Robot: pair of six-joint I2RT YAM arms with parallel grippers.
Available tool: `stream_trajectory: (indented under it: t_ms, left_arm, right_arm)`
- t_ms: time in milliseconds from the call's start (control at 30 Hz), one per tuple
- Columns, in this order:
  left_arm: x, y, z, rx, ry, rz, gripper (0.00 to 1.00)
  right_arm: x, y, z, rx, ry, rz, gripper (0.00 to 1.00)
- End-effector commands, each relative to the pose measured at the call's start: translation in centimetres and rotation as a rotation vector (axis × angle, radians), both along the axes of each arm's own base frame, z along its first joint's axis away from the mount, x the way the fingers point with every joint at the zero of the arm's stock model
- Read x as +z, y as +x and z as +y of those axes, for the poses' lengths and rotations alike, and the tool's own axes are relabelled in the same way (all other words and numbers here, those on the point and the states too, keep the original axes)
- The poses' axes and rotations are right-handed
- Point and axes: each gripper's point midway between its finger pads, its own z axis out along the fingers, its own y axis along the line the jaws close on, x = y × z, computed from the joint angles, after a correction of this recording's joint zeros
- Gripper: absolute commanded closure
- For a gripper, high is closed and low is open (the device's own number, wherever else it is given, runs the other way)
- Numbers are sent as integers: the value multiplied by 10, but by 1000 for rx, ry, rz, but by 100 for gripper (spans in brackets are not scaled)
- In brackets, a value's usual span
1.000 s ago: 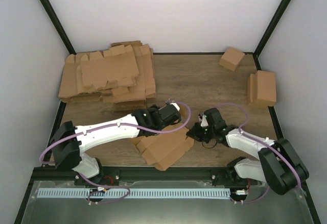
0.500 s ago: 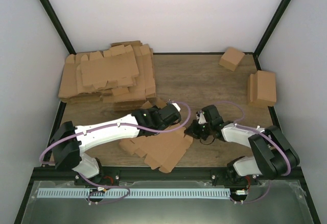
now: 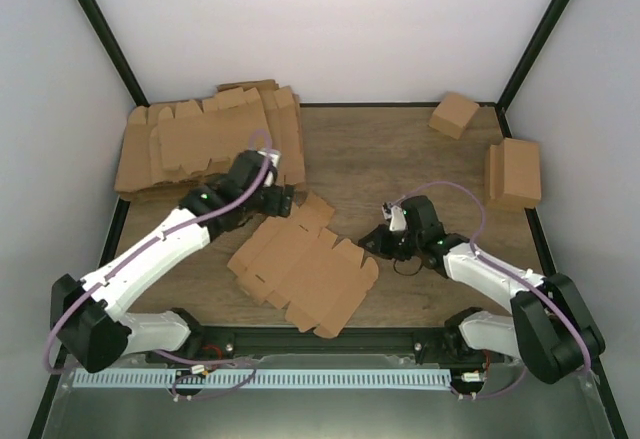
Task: Fold the paper box
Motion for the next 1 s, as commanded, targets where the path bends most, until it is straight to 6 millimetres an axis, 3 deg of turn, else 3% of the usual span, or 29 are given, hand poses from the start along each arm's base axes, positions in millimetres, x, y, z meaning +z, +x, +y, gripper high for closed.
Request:
stream_trajectory:
  t_ms: [0, 233, 367, 567, 733, 967]
  left_arm:
    - [-30, -3, 23, 124, -153, 223, 3]
    - [-72, 1, 64, 244, -363, 358, 0]
    - [-97, -1, 76, 272, -462, 459, 6]
    - [-121, -3, 81, 283, -537, 526, 18]
    - [-135, -8, 70, 205, -552, 563, 21]
    - [-150, -12, 59, 156, -504, 596, 33]
  right_arm:
    - [19, -1, 13, 93, 58, -30, 99]
    - [12, -21, 32, 172, 102, 42, 99]
    - [0, -37, 44, 203, 99, 92, 99]
    - [-29, -58, 43, 197, 75, 183, 99]
    - [-56, -71, 35, 200, 41, 242, 99]
    - [-72, -73, 31, 193, 7, 272, 99]
